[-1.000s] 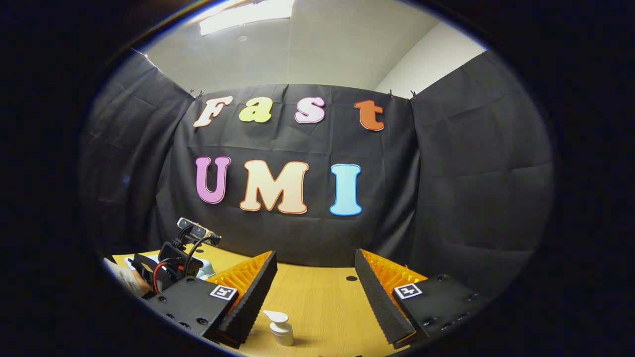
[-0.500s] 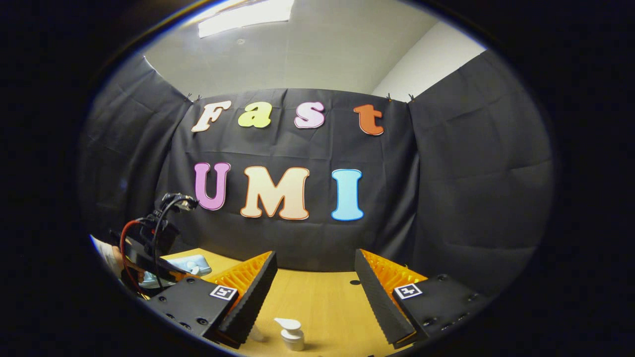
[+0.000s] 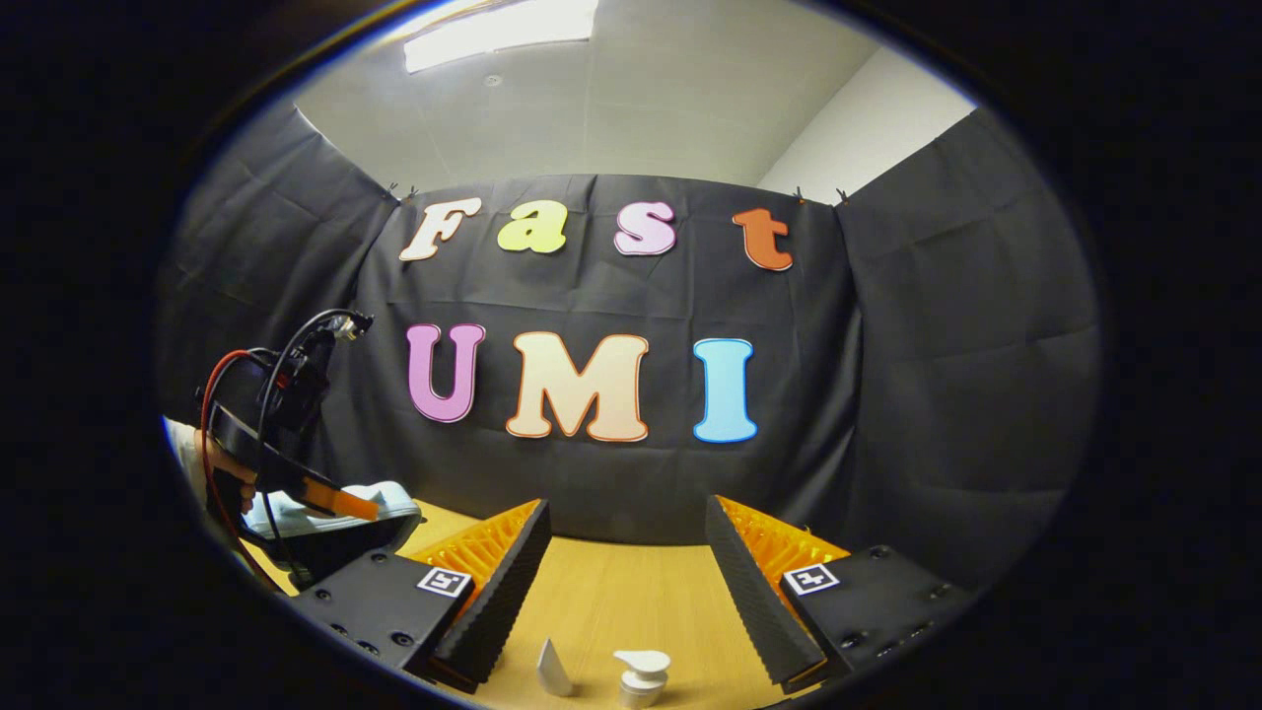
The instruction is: First open the suitcase, pack the skin care products into it, and then close the suitcase.
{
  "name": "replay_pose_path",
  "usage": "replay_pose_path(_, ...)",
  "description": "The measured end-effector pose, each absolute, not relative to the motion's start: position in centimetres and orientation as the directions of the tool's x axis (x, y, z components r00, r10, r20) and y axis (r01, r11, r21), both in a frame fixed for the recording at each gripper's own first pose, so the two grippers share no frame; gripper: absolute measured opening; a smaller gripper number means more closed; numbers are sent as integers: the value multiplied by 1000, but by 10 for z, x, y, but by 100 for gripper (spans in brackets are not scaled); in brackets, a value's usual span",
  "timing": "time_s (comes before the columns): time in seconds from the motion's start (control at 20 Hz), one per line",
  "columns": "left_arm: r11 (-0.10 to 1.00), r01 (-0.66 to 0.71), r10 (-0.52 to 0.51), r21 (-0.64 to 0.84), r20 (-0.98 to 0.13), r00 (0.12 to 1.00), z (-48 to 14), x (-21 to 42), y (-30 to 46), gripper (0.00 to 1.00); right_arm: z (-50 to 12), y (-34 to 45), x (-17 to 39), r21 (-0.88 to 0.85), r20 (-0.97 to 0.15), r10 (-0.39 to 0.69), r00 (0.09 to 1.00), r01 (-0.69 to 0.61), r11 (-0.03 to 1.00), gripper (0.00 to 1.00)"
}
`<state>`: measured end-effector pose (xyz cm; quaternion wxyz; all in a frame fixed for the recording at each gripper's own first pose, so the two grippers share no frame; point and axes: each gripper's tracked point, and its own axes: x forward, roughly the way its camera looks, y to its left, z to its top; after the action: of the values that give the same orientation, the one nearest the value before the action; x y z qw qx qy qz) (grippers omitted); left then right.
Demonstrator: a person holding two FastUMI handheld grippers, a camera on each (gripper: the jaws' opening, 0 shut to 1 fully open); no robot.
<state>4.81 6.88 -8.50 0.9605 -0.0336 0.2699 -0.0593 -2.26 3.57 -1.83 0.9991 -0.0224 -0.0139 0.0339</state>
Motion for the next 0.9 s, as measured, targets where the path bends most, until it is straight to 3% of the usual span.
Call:
replay_pose_path(0.6,999,40,-33,5,-486,873,-64,65,223,0,-18,115,-11,-78,32,86,996,-83,993,98)
replay_pose_path(0.9,998,-54,67,40,-507,859,-90,74,320,0,-20,157,-10,-105,20,93,995,-91,990,98)
